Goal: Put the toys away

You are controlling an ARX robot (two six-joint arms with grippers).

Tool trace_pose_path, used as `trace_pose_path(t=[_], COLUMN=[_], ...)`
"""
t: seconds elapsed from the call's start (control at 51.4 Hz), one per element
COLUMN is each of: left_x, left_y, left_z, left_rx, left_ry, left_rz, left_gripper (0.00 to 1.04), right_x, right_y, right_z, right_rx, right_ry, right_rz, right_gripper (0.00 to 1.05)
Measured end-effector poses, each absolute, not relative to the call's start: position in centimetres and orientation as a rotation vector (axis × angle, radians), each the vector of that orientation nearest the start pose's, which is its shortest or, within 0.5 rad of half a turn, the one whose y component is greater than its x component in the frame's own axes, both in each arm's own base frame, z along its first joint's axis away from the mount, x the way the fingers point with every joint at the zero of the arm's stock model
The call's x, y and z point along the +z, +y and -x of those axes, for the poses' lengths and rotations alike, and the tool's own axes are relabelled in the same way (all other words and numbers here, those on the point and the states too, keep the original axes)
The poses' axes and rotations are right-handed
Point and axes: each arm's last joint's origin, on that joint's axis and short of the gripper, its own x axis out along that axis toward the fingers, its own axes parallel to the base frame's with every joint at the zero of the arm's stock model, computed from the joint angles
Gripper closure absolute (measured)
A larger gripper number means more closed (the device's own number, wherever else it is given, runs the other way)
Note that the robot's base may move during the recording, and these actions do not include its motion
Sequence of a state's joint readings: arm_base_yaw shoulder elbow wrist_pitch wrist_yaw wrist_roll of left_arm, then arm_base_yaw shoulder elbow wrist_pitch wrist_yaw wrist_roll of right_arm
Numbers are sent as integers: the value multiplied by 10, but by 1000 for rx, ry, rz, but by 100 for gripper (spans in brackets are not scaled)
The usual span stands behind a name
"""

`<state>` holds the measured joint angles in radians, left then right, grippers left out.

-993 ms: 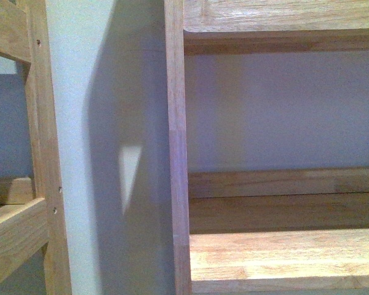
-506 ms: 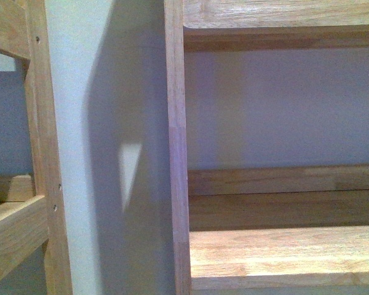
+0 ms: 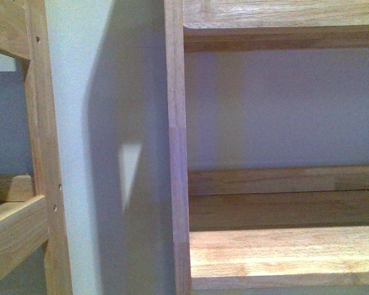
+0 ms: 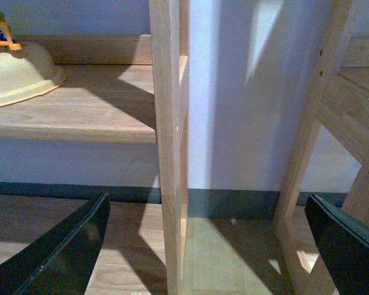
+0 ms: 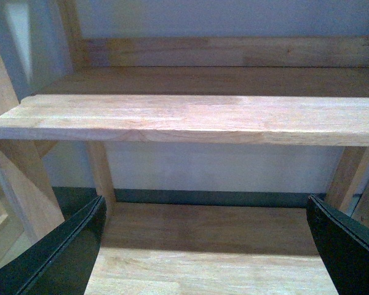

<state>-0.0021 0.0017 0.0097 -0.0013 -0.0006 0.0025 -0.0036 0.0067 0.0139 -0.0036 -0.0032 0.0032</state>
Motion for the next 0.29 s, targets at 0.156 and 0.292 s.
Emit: trace_pose_path(t=[0.156,0.292], left_x=[167,167], left_y=[0,0], left_z=[-97,-97], left_rx=[-2,-2], left_ry=[-7,-7], left_rz=[-2,-2], left_gripper=[6,6], right_x=[167,167], right_y=[0,0], right_z=[-97,-97], right_rx=[0,0], right_ry=[-4,-4], right_rz=[-3,-3], right_gripper=[6,6])
